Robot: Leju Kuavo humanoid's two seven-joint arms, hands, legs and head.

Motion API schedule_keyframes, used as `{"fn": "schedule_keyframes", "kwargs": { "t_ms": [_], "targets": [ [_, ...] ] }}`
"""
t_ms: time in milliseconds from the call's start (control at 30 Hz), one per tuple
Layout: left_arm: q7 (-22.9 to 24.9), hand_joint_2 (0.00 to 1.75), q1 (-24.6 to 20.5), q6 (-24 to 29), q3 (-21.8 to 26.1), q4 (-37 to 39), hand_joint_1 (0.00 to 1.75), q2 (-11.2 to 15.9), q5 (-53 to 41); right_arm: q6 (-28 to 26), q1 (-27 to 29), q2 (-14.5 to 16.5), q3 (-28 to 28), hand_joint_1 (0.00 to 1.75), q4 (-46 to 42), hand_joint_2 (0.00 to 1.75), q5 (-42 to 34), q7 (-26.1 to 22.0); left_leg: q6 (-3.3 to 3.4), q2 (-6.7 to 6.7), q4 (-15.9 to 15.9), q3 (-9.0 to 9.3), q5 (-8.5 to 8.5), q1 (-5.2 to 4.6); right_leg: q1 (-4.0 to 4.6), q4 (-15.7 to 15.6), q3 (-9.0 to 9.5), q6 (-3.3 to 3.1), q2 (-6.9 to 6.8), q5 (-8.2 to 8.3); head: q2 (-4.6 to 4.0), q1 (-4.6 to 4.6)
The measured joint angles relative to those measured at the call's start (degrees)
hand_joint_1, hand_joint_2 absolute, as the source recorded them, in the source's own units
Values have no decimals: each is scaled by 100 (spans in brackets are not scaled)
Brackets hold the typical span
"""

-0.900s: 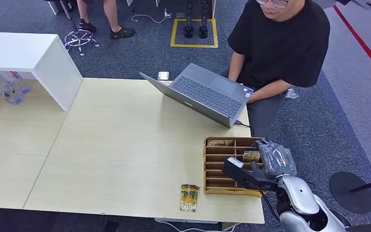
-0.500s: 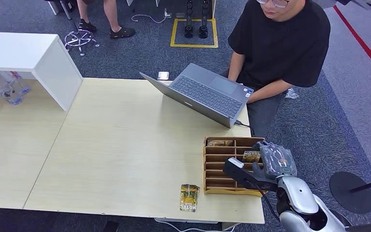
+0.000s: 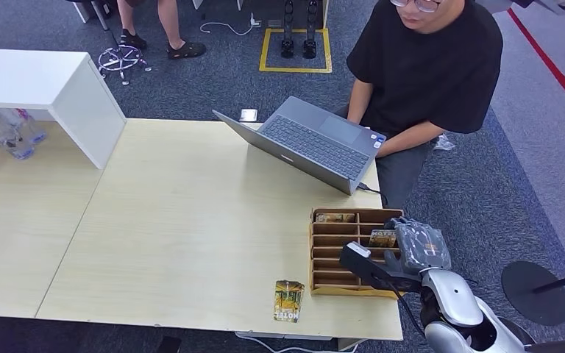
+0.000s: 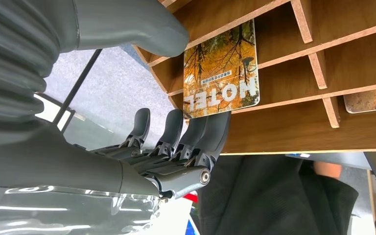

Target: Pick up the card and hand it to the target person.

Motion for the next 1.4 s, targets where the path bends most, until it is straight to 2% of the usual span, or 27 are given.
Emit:
{"fn": "schedule_keyframes", "kwargs": {
  "t_ms": [167, 400, 967, 1400],
  "targets": [
    [-2, 0, 0, -1, 0, -2, 0, -7, -1, -1, -5, 0, 20, 126, 25, 175, 45, 0, 0, 0, 0, 1, 0, 0, 0, 0, 1, 0, 0, 0, 0, 0],
    [-27, 0, 0, -1, 0, -2, 0, -8, -2, -16, -8, 0, 31, 147, 28, 175, 75, 6, 0, 0, 0, 4, 0, 0, 0, 0, 0, 0, 0, 0, 0, -1],
    [-37, 0, 0, 1, -1, -1, 0, -8, -2, -195, -10, 0, 31, 157, 125, 175, 69, -38, 0, 0, 0, 1, 0, 0, 0, 0, 0, 0, -1, 0, 0, 0],
    [-37, 0, 0, 16, -1, -2, 0, -8, -1, -286, -10, 0, -61, 157, 60, 175, 69, -33, 0, 0, 0, 3, 0, 0, 0, 0, 0, 0, -1, 0, 0, 0]
  ]
}}
